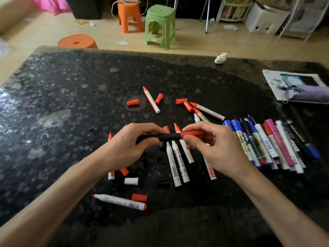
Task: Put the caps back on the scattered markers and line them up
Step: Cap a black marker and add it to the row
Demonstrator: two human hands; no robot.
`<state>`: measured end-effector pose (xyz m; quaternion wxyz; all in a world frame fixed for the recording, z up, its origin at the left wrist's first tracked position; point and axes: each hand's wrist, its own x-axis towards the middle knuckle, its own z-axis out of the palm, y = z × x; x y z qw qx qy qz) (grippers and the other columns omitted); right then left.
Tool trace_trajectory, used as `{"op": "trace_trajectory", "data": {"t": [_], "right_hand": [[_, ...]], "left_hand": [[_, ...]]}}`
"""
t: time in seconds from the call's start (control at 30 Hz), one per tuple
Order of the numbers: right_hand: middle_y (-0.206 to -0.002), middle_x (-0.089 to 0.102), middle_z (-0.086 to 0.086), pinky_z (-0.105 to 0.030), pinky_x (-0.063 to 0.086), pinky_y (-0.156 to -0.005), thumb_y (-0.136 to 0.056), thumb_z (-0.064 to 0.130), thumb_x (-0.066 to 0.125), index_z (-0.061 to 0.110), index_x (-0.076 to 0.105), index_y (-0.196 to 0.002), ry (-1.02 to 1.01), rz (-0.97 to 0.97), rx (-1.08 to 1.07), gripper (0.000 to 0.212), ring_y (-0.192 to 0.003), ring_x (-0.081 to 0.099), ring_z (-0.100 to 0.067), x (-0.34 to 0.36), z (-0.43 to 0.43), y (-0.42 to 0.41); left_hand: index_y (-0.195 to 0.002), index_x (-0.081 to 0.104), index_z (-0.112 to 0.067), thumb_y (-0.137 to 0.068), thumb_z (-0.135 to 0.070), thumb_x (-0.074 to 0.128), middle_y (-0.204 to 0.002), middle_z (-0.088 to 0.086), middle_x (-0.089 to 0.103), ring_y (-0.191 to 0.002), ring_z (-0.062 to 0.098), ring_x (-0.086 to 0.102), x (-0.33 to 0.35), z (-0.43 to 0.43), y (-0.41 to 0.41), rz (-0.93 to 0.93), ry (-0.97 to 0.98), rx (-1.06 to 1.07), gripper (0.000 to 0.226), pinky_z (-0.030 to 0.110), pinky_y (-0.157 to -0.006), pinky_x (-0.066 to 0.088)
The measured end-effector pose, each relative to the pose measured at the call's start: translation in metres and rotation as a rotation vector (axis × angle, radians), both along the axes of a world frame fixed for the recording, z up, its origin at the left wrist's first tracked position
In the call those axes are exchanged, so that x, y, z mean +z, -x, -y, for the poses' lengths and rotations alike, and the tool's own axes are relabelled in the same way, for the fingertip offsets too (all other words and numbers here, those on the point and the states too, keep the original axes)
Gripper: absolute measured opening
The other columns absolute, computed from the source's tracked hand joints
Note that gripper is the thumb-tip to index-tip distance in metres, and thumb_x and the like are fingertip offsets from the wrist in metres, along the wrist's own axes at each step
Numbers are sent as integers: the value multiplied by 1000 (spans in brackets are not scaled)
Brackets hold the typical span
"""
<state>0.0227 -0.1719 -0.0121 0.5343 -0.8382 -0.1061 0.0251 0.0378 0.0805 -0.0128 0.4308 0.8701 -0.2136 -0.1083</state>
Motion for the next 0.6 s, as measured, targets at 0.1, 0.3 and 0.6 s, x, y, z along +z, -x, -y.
{"op": "trace_trajectory", "data": {"t": [0.1, 0.3, 0.6], "right_hand": [[-95, 77, 11, -36, 62, -86, -90, 21, 80, 27, 77, -105, 30, -41, 8, 16, -91, 76, -9, 4, 4, 0], [-96, 77, 16, -27, 58, -88, -90, 21, 81, 29, 78, -107, 69, -53, 1, 19, -95, 73, -4, 6, 19, 6], [-94, 78, 13, -24, 58, -86, -89, 20, 82, 24, 78, -103, -49, -142, -275, 15, -92, 72, 0, -1, 46, 22]], "left_hand": [[-117, 66, -35, -102, -15, 59, -94, -17, 70, -93, 7, 66, -3, 5, 3, -11, -15, -34, 25, 16, -77, 48], [-116, 58, -36, -104, -16, 54, -98, -29, 65, -92, -4, 63, -7, 14, 4, -27, -30, -90, 24, 13, -75, 44], [-91, 65, -42, -90, -32, 74, -63, -10, 48, -57, 4, 46, -9, 59, 2, 0, 121, 92, 13, 20, -57, 40]]}}
